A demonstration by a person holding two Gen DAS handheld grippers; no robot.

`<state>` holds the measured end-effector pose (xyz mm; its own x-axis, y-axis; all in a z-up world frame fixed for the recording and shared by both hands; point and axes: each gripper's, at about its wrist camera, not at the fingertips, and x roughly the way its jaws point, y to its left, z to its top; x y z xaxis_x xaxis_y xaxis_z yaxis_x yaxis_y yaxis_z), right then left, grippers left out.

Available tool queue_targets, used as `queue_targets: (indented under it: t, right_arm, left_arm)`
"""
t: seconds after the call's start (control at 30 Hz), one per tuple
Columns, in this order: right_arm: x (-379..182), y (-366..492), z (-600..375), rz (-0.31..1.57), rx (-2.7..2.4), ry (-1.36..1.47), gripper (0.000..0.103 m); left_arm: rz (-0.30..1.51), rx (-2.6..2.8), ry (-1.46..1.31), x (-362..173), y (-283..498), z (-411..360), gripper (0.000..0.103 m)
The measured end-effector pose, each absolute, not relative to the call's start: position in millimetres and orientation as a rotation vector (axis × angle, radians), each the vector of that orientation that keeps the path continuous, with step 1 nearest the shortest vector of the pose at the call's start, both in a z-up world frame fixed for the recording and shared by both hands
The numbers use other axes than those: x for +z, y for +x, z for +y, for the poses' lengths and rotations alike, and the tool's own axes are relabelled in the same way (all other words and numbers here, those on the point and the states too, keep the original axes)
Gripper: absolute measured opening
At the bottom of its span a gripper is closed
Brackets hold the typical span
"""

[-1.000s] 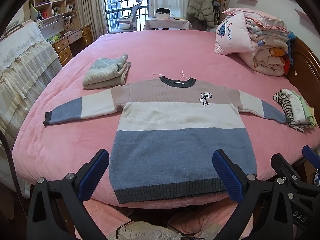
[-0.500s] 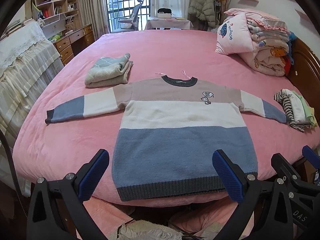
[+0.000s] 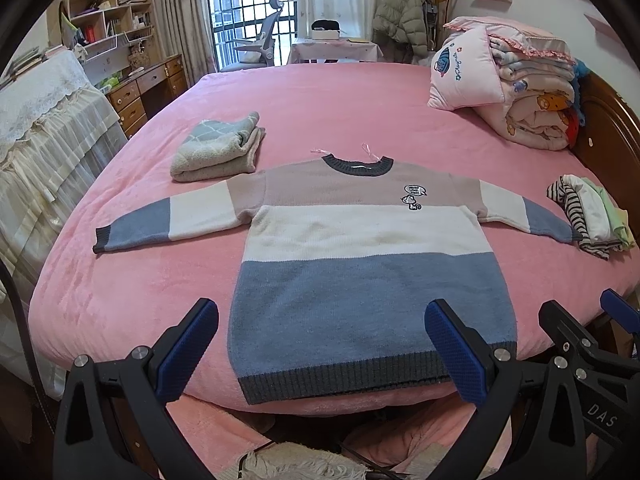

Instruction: Fold small clothes

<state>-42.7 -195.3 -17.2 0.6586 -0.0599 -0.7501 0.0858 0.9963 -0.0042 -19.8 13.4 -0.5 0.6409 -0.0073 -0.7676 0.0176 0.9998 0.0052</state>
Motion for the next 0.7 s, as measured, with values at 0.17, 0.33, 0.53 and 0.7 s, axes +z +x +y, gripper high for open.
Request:
queue_targets:
  t: [0.17, 0.33, 0.53, 0.7]
  right_arm:
    - [-14.9, -35.7, -200.7, 0.870, -0.096, 0.028, 0.103]
    - [-9.3, -24.5, -199.5, 0.891, -0.119, -0.004, 0.103]
    - [2.4, -20.2, -193.5, 0.873, -0.092, -0.023, 0.103]
    - [7.8, -19.4, -184.6, 0.863, -0.079, -0.055, 0.103]
  left_arm:
    - [0.904, 0.007, 0.023, -1.8, -13.1, 16.4, 0.102]
    - [0.931, 0.015, -0.006, 4.6, -1.3, 23.7, 0.102]
    - [0.924, 0.014, -0.025, 12.0, 1.4, 27.2, 0.102]
    - [0.929, 0.006, -0.019, 12.5, 1.0, 27.2, 0.102]
